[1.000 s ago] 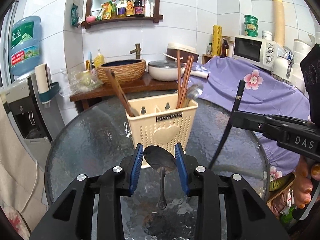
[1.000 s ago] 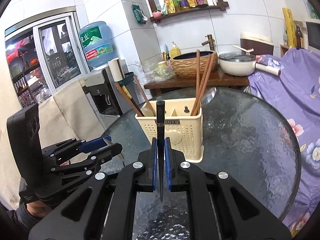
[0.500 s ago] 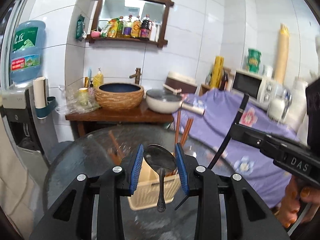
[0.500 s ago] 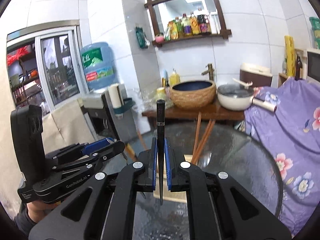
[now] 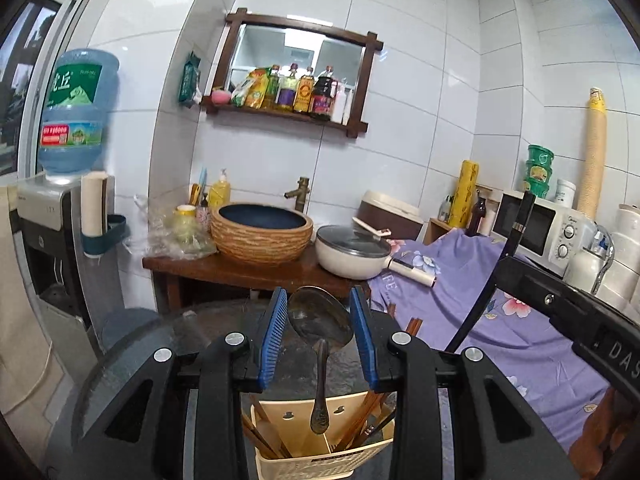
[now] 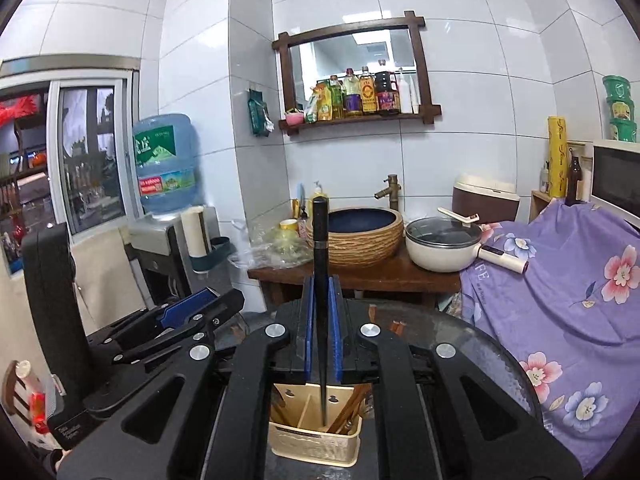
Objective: Organize utensils
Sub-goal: 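Lower the chopstick and spoon into the holder and open both tools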
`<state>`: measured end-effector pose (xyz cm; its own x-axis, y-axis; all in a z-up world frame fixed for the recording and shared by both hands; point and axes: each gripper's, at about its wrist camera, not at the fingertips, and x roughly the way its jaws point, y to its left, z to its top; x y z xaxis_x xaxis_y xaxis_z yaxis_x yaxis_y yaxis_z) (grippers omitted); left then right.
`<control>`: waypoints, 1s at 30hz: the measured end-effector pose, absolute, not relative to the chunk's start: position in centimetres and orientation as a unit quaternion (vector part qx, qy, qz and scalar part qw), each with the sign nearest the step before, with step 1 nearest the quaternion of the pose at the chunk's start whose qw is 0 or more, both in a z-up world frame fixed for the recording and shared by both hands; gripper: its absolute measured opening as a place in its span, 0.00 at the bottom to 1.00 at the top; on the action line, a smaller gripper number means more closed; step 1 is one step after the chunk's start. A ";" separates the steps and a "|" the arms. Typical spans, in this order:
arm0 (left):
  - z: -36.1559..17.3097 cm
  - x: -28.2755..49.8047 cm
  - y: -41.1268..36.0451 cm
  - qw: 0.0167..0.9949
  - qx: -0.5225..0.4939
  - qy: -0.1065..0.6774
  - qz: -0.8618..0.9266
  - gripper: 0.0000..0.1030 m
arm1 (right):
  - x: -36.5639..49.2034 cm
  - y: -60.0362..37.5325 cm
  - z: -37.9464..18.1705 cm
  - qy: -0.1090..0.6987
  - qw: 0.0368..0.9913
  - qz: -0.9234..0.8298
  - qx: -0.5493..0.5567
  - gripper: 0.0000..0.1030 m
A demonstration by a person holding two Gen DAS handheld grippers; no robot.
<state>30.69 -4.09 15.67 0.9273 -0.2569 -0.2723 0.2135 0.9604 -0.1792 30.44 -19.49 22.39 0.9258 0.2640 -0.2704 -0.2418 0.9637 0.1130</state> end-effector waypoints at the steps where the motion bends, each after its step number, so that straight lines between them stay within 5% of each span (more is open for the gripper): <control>1: 15.2 30.8 -4.1 0.979 -0.072 0.150 -0.118 0.31 | 30.6 -19.4 21.7 0.146 0.980 0.129 0.038 0.08; 16: 7.3 31.6 -4.6 0.970 -0.046 0.211 -0.116 0.31 | 33.0 -19.3 12.9 0.216 0.968 0.127 0.029 0.08; 27: 5.6 31.7 -5.0 0.965 -0.022 0.232 -0.122 0.31 | 33.1 -19.8 11.8 0.218 0.967 0.129 0.040 0.09; 29: 5.8 31.5 -5.0 0.965 -0.023 0.228 -0.125 0.33 | 33.1 -20.0 12.0 0.215 0.967 0.131 0.043 0.18; 30: 6.0 31.3 -4.9 0.966 -0.022 0.225 -0.127 0.35 | 33.0 -20.2 12.1 0.212 0.967 0.134 0.046 0.36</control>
